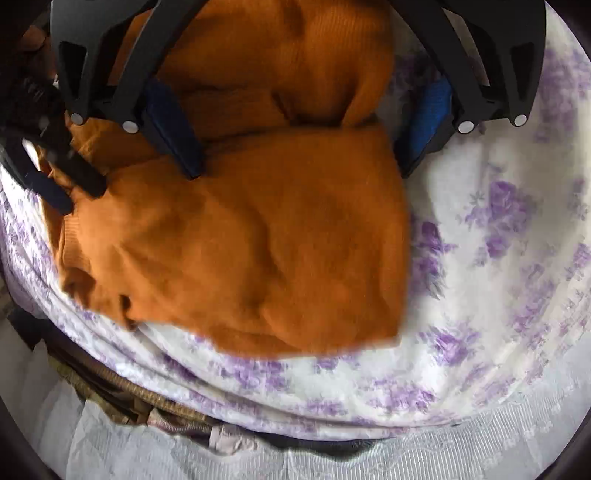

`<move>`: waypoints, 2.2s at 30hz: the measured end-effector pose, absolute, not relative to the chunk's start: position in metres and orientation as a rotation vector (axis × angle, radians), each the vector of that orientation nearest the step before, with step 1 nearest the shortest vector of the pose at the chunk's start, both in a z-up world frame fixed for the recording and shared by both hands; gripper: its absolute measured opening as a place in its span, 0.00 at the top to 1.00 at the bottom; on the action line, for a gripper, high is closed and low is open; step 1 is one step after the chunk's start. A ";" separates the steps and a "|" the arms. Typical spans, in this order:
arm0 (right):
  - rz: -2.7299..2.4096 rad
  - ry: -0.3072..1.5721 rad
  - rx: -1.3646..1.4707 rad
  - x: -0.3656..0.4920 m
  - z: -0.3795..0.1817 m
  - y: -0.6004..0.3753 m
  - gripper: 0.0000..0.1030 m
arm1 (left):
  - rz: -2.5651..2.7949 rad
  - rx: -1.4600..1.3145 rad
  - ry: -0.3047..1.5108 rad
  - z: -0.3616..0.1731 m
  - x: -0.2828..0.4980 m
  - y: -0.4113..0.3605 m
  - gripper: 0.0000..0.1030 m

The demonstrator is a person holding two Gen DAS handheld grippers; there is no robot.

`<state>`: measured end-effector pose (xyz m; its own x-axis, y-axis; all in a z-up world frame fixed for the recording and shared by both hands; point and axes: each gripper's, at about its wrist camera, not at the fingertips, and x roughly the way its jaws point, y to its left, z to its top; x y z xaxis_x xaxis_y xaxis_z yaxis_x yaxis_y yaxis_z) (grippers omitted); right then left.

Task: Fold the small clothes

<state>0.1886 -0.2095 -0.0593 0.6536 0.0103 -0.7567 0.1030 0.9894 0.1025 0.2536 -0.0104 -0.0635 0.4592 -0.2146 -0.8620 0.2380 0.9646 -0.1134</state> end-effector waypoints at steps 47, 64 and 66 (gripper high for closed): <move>-0.069 0.790 0.314 0.050 -0.055 -0.244 0.03 | -0.282 0.041 1.034 -0.056 0.118 0.037 0.04; 0.076 0.799 0.461 -0.008 -0.065 -0.263 0.03 | -0.494 -0.145 1.099 -0.055 0.075 0.064 0.04; 0.091 0.797 0.474 -0.012 -0.065 -0.265 0.03 | -0.524 -0.179 1.105 -0.054 0.071 0.068 0.04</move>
<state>-0.0122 -0.2650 -0.0650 0.7010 0.2537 -0.6665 0.0976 0.8916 0.4422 0.0707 0.0681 -0.0545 0.3424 -0.4872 -0.8033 0.3138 0.8652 -0.3910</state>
